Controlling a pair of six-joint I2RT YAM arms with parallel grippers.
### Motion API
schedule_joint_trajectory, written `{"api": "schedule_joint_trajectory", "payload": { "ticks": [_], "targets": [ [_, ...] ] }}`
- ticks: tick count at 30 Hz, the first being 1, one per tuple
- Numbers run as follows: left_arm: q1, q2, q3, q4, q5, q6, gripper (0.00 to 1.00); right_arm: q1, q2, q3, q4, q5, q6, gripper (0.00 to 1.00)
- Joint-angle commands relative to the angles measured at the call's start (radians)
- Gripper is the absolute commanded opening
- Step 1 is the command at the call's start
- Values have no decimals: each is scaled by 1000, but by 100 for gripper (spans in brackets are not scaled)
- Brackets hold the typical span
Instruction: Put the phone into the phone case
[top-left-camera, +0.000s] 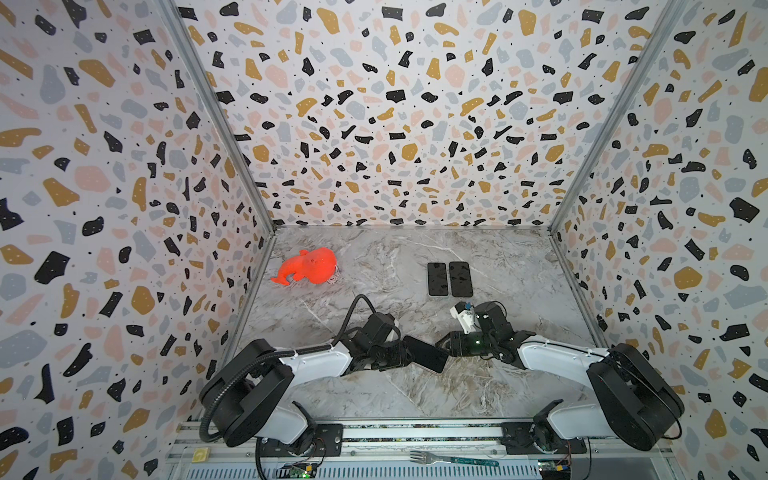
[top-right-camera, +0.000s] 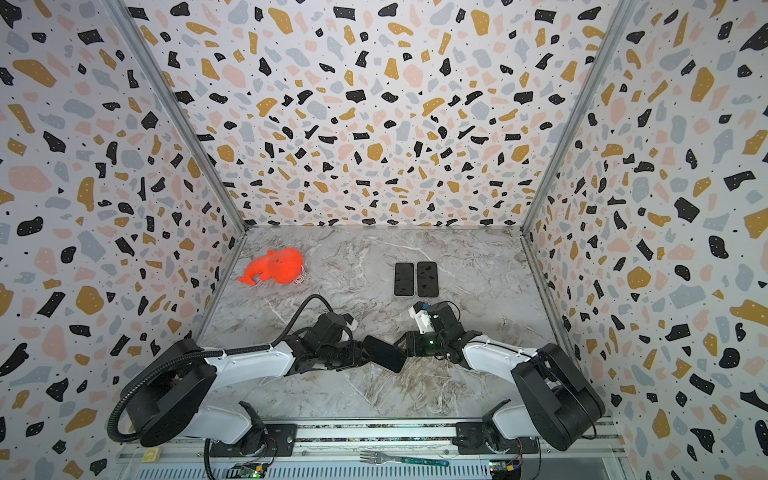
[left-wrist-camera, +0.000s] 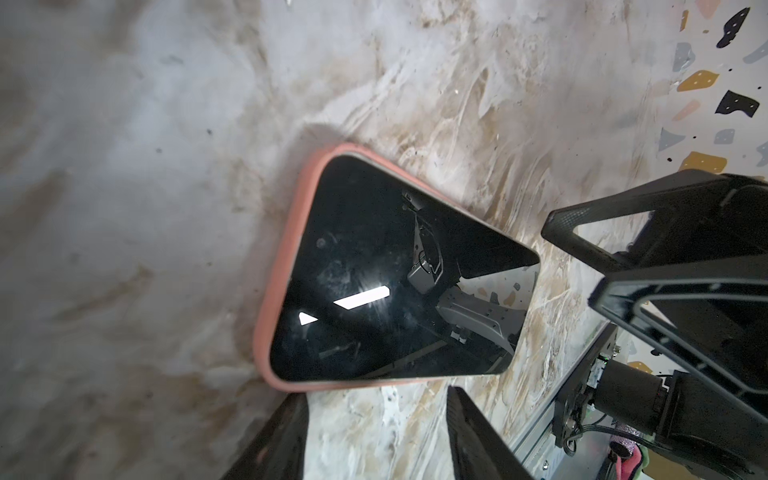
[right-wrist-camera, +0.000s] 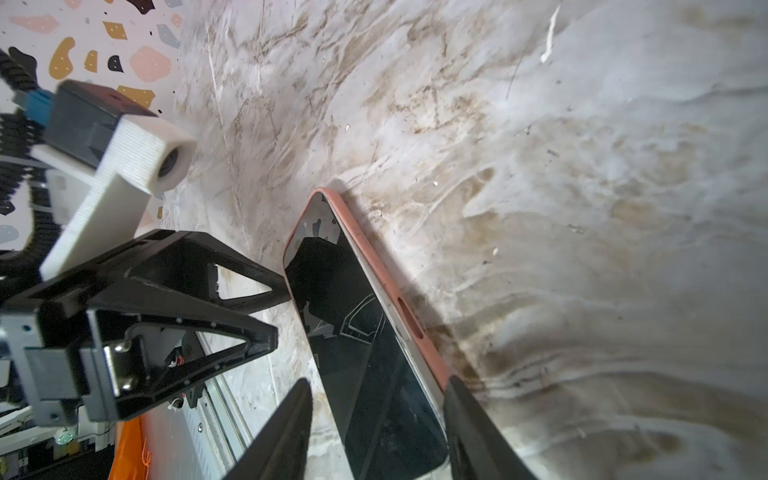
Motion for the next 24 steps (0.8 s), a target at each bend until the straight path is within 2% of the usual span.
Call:
{"api": "schedule_joint_trajectory", "payload": {
  "ticks": [1,11,24],
  "targets": [
    [-8,28,-13,62,18,-14,54,0,-14,-20,18,-17,-13,52],
    [-8,165,109,38,3,44,50,0,-46,-53,-25,-8,-29,50],
    [12,312,288,-70,6,160,47,55,-163,-147,-45,-17,47,45]
  ]
}}
